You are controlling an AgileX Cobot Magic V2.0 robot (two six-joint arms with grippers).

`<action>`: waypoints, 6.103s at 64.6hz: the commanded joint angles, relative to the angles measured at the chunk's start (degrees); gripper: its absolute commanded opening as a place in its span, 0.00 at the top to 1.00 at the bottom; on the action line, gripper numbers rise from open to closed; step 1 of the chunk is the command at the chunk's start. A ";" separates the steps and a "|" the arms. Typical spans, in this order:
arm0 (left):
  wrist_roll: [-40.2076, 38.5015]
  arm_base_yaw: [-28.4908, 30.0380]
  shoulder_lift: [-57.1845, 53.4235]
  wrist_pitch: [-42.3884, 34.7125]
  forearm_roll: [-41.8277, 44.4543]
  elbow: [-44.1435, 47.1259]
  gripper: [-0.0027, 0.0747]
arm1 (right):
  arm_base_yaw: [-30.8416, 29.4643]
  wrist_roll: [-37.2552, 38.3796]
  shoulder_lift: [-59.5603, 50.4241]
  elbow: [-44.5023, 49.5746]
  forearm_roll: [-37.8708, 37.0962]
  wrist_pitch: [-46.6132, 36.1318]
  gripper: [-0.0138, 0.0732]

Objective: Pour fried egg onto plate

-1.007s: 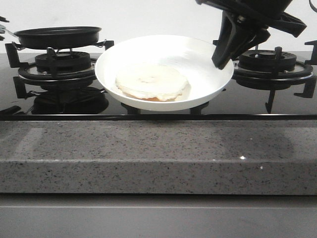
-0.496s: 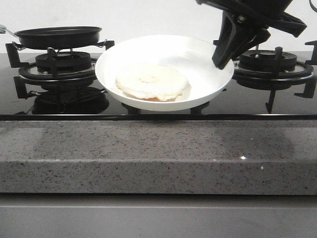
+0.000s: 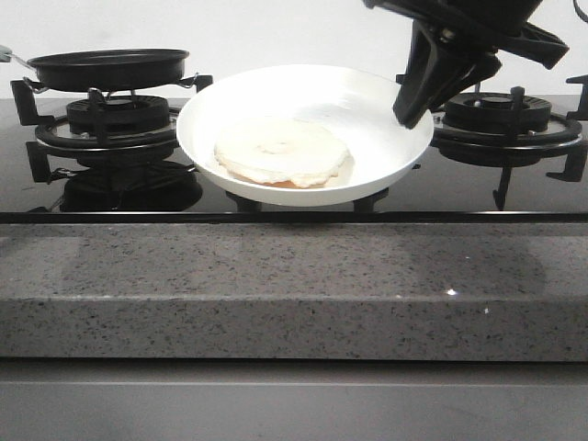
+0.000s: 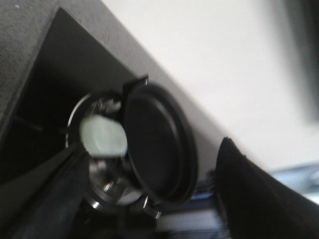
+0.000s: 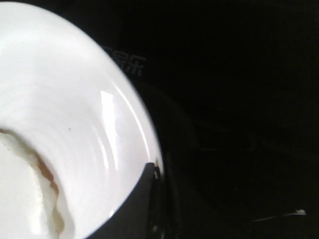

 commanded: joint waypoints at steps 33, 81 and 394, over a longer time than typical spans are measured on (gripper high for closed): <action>-36.46 -36.24 -35.25 -8.19 72.42 4.18 0.32 | -0.09 -0.21 -2.38 -1.41 1.08 -2.44 0.92; -39.70 -38.97 -57.98 -8.09 72.72 21.39 0.32 | -0.09 -0.21 -2.38 -1.41 1.08 -2.44 0.92; -39.57 -34.19 -80.81 -39.26 71.80 51.13 0.99 | -5.90 3.29 -70.54 37.03 -15.02 8.71 0.92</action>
